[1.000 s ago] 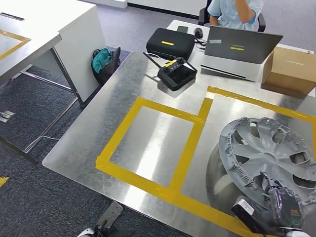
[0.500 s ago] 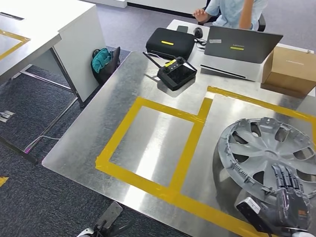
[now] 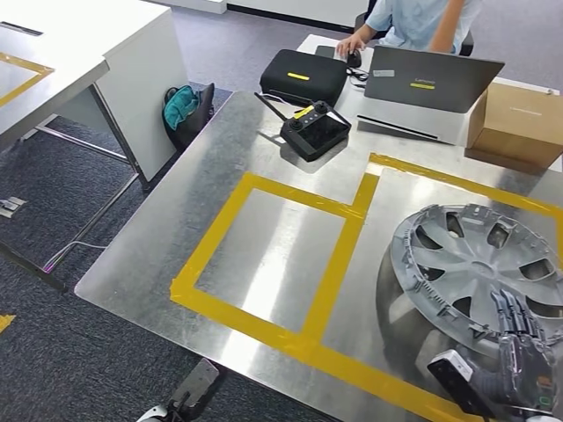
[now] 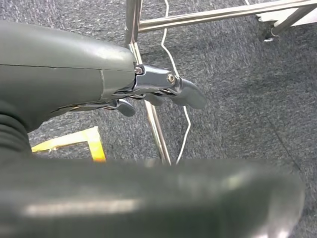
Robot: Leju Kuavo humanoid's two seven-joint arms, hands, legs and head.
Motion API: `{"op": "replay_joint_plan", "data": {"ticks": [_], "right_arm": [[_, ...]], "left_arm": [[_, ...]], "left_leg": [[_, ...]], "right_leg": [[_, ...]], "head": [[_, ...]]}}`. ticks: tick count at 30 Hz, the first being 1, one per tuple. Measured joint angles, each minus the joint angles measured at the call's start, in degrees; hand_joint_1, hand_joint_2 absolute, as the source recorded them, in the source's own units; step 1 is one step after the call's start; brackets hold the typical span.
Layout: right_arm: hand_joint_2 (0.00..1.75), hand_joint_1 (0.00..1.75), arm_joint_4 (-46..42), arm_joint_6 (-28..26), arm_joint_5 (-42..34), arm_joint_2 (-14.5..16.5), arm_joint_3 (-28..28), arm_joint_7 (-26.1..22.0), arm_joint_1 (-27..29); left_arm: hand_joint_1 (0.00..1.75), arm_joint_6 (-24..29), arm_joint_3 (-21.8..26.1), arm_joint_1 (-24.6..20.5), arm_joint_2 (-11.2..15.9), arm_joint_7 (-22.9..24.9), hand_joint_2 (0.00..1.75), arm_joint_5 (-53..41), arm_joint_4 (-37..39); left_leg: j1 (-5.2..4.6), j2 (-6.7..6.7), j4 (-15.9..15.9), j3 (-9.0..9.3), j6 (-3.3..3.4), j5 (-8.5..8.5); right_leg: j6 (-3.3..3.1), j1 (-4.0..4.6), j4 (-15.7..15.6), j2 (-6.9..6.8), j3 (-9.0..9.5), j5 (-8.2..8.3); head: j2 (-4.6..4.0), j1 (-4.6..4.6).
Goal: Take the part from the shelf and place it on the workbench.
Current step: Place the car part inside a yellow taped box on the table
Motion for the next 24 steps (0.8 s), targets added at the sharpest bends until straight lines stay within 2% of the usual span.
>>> {"op": "replay_joint_plan", "data": {"ticks": [8, 12, 14, 17, 19, 24], "right_arm": [[1.75, 0.0, -3.1, -1.7, 9.3, 2.3, -3.9, 0.0, 2.0], [1.75, 0.0, -3.7, -4.2, 8.1, 3.7, -4.7, -2.1, 1.9], [1.75, 0.0, -3.9, -2.5, 6.1, 4.2, -4.8, -2.1, 1.7], [1.75, 0.0, -3.9, 2.5, 5.7, 4.4, -5.0, 0.6, 1.6], [1.75, 0.0, -3.9, 3.4, 5.7, 4.4, -5.6, 1.3, 1.7], [1.75, 0.0, -3.9, 4.6, 11.6, 5.1, -7.2, 1.7, 2.1]], "left_arm": [[0.0, 0.1, 0.0, 0.0, 0.0, 0.4, 0.0, -0.9, 0.0], [0.0, 0.1, 0.0, 0.0, 0.0, 0.9, 0.0, -1.0, 0.0], [0.0, 0.1, 0.0, 0.0, 0.0, 1.1, 0.0, -1.0, 0.0], [0.0, 0.1, 0.0, 0.0, 0.0, 1.1, 0.0, -1.0, 0.0], [0.0, 0.2, 0.0, 0.0, 0.0, 1.2, 0.0, -1.0, 0.0], [0.0, 0.2, 0.0, 0.0, 0.0, 1.3, 0.0, -1.2, 0.0]], "left_leg": [[0.0, 0.0, 0.0, -0.02, 0.0, 0.0], [0.0, 0.0, 0.0, -0.02, 0.0, -0.01], [0.0, 0.0, 0.0, -0.02, 0.0, 0.0], [0.0, 0.0, 0.0, -0.01, 0.0, 0.0], [0.0, 0.0, 0.0, -0.01, 0.01, 0.0], [0.0, 0.0, 0.0, -0.02, 0.0, 0.0]], "right_leg": [[0.0, 0.0, 0.0, 0.0, -0.01, 0.0], [0.0, 0.0, 0.0, 0.01, 0.0, 0.0], [0.0, 0.0, 0.0, 0.01, 0.01, 0.0], [0.0, 0.0, 0.0, -0.01, 0.02, 0.0], [0.0, 0.0, 0.0, 0.0, 0.02, 0.0], [0.0, 0.0, 0.0, 0.0, -0.02, 0.0]], "head": [[0.0, 0.01], [0.0, -0.01], [0.0, -0.01], [0.0, 0.0], [0.0, 0.01], [0.0, -0.01]]}}
